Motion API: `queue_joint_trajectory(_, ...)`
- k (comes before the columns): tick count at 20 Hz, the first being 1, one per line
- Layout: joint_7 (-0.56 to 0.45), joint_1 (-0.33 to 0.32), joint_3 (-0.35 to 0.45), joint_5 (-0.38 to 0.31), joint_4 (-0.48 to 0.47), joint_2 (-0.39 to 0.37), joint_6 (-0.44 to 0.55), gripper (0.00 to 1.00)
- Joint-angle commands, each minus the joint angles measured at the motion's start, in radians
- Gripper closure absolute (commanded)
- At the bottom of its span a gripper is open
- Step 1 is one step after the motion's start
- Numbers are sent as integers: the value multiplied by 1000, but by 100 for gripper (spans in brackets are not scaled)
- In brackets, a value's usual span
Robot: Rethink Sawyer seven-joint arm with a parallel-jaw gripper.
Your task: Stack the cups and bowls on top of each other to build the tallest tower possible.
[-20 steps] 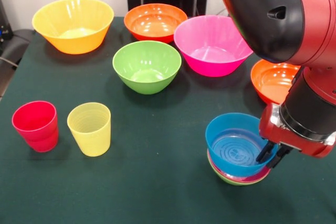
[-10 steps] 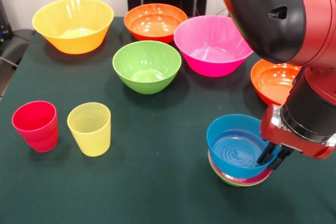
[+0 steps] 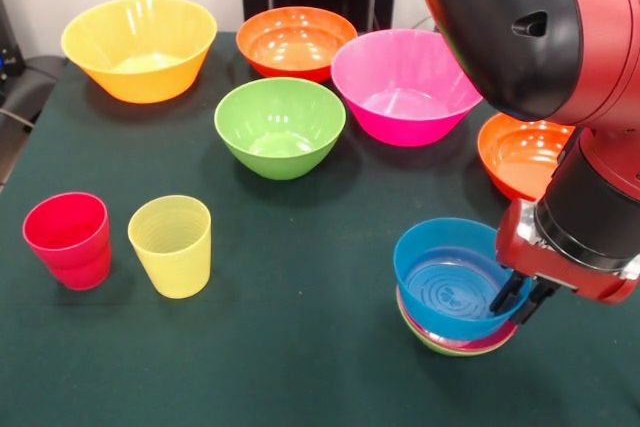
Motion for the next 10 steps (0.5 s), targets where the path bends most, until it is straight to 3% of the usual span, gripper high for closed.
queue_joint_trajectory(1, 191, 16, 67, 5, 42, 42, -17, 100)
queue_joint_trajectory(10, 186, 29, 61, 23, 79, 11, -9, 100)
